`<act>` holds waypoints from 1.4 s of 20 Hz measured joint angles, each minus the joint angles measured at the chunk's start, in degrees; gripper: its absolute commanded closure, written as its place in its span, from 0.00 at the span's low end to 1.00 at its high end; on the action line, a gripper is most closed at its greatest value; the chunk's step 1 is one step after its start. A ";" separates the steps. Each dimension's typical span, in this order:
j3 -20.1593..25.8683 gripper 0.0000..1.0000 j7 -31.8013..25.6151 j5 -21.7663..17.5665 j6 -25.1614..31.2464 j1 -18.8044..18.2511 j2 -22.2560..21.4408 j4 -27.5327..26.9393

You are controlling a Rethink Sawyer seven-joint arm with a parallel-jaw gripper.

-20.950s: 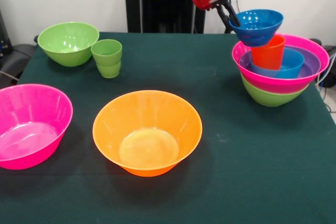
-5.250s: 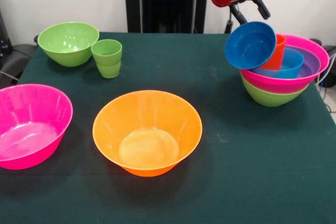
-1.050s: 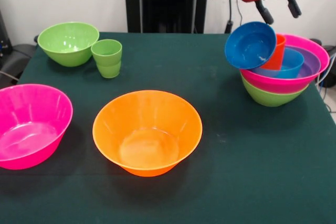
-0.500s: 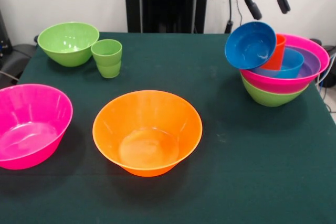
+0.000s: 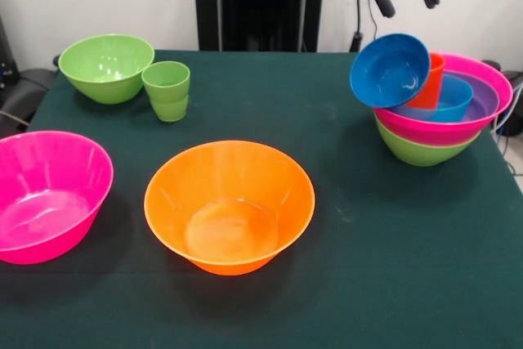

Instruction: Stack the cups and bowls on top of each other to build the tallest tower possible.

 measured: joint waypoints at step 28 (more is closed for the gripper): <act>-1.16 0.00 0.00 -4.02 0.11 2.36 10.02 -7.71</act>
